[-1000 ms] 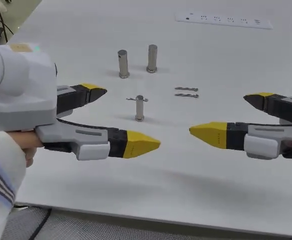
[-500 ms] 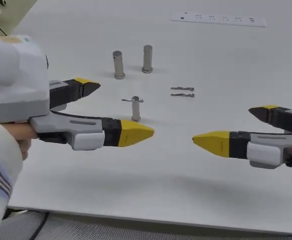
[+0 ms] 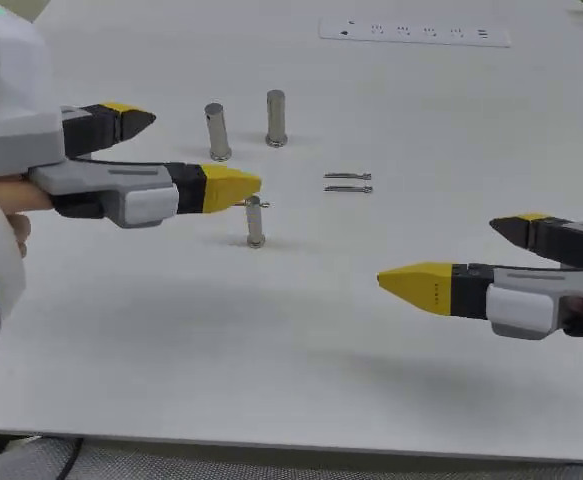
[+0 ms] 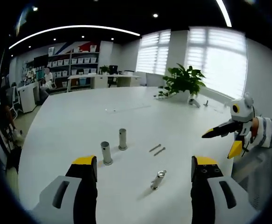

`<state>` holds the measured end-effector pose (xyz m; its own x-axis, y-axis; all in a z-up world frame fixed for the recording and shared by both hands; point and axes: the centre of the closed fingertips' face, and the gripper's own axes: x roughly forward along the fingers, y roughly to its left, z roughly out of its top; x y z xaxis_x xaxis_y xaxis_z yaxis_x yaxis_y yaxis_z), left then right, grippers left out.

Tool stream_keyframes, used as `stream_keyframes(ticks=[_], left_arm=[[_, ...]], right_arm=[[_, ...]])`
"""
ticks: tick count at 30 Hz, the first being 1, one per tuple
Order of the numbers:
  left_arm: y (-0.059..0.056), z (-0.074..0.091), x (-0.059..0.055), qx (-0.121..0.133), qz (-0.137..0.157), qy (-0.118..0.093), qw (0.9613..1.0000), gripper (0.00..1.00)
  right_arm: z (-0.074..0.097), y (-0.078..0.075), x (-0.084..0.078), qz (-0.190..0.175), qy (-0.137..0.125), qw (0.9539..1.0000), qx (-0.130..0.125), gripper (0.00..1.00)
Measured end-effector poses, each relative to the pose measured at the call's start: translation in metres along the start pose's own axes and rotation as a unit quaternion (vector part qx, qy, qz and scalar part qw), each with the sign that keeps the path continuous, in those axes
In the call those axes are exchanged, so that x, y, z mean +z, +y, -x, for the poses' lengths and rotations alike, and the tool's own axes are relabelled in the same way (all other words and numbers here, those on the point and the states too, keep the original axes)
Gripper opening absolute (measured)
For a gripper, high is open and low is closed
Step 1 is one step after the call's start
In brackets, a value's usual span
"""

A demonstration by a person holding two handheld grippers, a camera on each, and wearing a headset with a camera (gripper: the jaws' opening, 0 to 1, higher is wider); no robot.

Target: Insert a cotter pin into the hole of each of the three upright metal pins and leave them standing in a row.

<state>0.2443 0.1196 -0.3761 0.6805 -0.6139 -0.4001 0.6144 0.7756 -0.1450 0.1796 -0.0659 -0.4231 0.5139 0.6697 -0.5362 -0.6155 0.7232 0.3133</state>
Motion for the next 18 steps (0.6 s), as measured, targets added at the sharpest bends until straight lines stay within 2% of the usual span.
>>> stream_keyframes(ticks=[3,7,12,14,16,18], left_arm=[[0.011,-0.003,0.007,0.013,-0.004,-0.007,0.9999,0.78],[0.021,-0.008,0.012,0.024,-0.008,-0.010,0.9996,0.76],[0.030,-0.018,0.016,0.023,-0.019,-0.001,0.9996,0.70],[0.040,-0.024,0.018,0.037,-0.018,0.003,0.9991,0.66],[0.046,-0.030,0.018,0.044,-0.029,0.009,0.9986,0.63],[0.049,-0.037,0.015,0.044,-0.025,0.017,0.9986,0.62]], right_arm=[[0.001,0.000,-0.001,-0.002,-0.001,1.0000,-0.003,0.97],[0.002,0.001,-0.003,-0.005,0.002,1.0000,-0.004,0.96],[0.002,0.001,-0.003,-0.006,0.002,1.0000,-0.005,0.95],[0.002,0.001,-0.002,-0.006,0.002,1.0000,-0.006,0.95],[0.002,0.002,-0.002,-0.007,0.003,1.0000,-0.006,0.95],[0.002,0.002,-0.002,-0.007,0.004,0.9999,-0.007,0.95]])
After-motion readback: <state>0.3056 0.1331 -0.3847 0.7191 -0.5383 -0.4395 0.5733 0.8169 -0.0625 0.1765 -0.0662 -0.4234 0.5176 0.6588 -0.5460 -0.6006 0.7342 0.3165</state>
